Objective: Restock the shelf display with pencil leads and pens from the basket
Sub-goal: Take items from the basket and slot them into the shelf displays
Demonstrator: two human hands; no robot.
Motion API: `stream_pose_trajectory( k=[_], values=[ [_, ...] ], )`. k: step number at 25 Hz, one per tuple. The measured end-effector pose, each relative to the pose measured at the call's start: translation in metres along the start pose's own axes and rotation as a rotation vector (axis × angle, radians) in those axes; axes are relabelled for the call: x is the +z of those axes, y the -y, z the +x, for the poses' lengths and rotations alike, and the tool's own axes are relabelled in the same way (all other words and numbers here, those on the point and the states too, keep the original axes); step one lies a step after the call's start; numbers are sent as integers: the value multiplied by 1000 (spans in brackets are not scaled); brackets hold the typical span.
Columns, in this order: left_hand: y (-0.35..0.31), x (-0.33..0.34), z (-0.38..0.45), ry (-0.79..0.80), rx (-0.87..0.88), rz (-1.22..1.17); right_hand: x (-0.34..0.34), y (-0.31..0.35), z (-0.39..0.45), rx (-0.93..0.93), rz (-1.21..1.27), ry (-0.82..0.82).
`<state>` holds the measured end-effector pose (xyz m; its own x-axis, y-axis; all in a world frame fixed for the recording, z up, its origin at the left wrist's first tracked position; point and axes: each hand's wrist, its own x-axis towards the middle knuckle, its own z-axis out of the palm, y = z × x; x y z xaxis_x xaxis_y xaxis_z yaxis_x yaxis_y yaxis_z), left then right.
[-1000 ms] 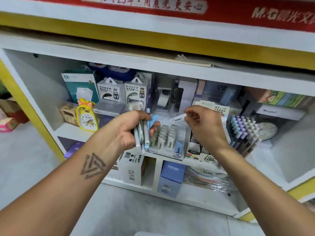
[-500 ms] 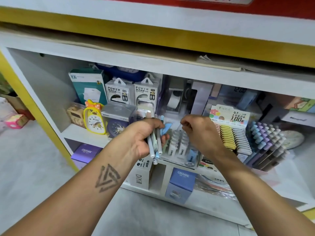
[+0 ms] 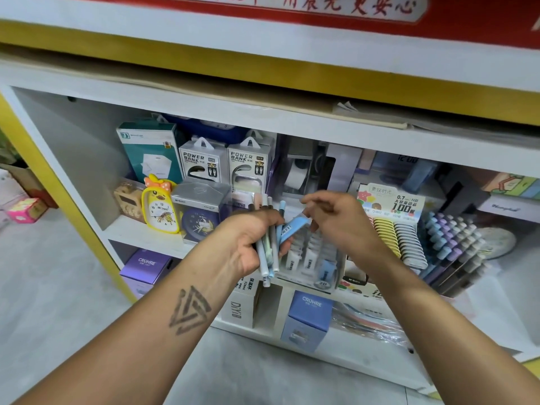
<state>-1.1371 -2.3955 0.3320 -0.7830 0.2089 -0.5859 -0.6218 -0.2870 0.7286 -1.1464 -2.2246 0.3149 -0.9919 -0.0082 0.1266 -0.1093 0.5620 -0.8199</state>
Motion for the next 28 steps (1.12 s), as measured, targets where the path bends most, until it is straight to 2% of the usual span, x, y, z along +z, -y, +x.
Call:
stream_pose_trajectory(
  k=[1,3,7,9,11,13,15,18,20,28],
  values=[
    [1,3,-1,-2,10,3,-5,5,-2,88,165,41],
    [3,9,-2,-1,31,11,-13,10,-9,124,271,132],
    [8,21,-5,36,48,16,-34,8,-25,-6,375,216],
    [8,23,-5,45,35,19,-46,9,-31,-83,295,191],
    [9,24,-5,37,16,23,-58,8,-32,-128,181,53],
    [9,24,-5,21,14,9,-67,5,-34,-178,-35,-77],
    [9,24,-5,16,28,-6,-68,1,-37,-259,-312,-117],
    [9,26,-5,31,17,-4,-59,-7,-42,-357,-590,-19],
    [9,27,-7,45,4,-2,-52,-12,-44,-344,-667,51],
    [11,24,-7,48,-19,-13,-43,-23,-47,-183,-611,177]
  ],
)
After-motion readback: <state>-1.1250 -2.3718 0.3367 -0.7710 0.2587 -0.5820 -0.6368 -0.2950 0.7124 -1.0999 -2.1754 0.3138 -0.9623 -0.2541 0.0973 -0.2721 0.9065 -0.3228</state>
